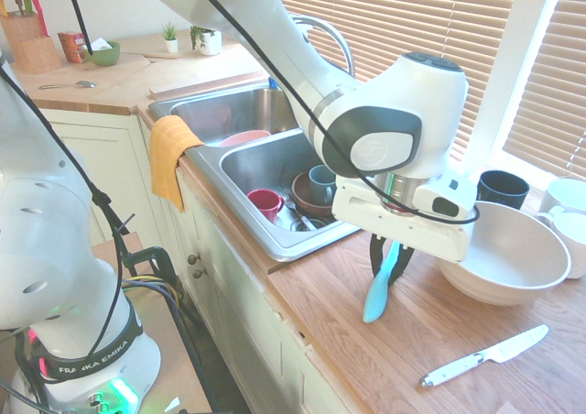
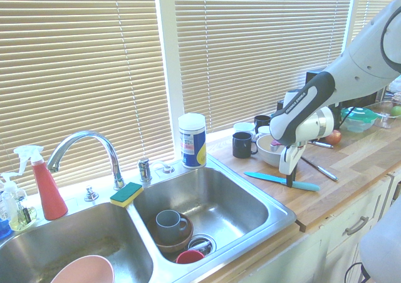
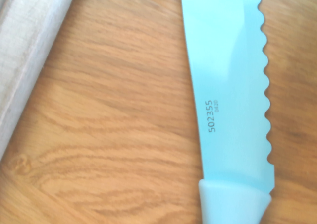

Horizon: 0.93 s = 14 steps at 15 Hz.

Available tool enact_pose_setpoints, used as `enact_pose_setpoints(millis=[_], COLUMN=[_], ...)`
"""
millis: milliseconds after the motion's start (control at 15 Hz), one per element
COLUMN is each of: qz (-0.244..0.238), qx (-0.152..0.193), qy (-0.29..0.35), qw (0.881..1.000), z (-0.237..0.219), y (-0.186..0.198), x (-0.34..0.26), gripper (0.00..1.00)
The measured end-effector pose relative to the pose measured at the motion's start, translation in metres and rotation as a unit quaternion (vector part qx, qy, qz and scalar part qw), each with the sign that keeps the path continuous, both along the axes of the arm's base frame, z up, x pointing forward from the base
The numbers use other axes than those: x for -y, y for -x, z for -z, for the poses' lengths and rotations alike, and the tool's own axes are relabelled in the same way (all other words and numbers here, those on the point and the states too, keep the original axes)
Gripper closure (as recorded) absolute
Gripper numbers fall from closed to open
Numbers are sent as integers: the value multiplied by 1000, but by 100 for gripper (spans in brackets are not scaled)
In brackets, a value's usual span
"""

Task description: Put the knife into the sink

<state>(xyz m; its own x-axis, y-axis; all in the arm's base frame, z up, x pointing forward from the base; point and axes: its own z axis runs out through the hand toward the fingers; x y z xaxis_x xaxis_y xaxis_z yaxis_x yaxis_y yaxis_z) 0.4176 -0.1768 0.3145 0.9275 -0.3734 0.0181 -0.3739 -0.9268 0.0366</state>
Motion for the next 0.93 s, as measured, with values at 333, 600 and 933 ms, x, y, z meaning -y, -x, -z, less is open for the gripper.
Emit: enact_pose_setpoints(millis=[333, 600, 933], qz=[5, 7, 18], qx=[6, 28, 48], qy=[-7, -10, -11], qw=[1000, 1000, 999], z=[-24, -59, -90], y=[9, 15, 13], x=[0, -4, -11], gripper=[100, 100, 100])
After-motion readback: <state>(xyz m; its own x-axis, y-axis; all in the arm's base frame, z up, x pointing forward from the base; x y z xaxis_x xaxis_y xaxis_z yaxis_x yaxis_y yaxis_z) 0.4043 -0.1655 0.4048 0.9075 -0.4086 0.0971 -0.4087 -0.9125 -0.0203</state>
